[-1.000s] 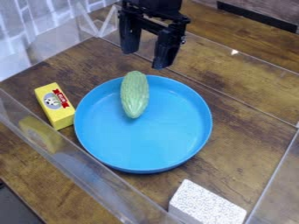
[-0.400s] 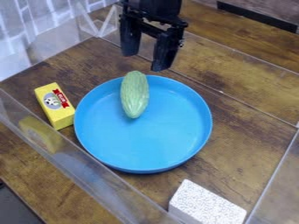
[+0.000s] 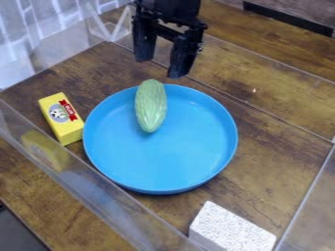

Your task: Put the green object in the blue tray

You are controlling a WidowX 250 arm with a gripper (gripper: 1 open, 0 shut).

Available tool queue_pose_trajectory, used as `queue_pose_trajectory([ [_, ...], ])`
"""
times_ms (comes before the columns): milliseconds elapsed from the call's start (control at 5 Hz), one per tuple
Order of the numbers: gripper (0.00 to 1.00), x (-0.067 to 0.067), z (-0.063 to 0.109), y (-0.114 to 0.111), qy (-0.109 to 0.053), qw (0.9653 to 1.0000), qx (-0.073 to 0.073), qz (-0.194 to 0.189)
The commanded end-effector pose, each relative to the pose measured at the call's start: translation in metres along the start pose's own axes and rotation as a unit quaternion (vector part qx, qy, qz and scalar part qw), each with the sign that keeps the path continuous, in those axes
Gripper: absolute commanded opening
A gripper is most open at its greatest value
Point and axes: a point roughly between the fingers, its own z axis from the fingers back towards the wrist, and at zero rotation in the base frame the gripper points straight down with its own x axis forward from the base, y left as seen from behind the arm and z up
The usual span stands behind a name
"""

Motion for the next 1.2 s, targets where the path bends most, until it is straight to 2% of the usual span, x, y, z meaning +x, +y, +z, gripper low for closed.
queue_pose_trajectory([
  [0, 1.00, 0.0076, 0.0171, 0.0064, -0.031, 0.9995, 0.004, 0.004],
  [1000, 1.00, 0.0093, 0.0179, 0.0083, -0.035, 0.9994, 0.000, -0.004],
])
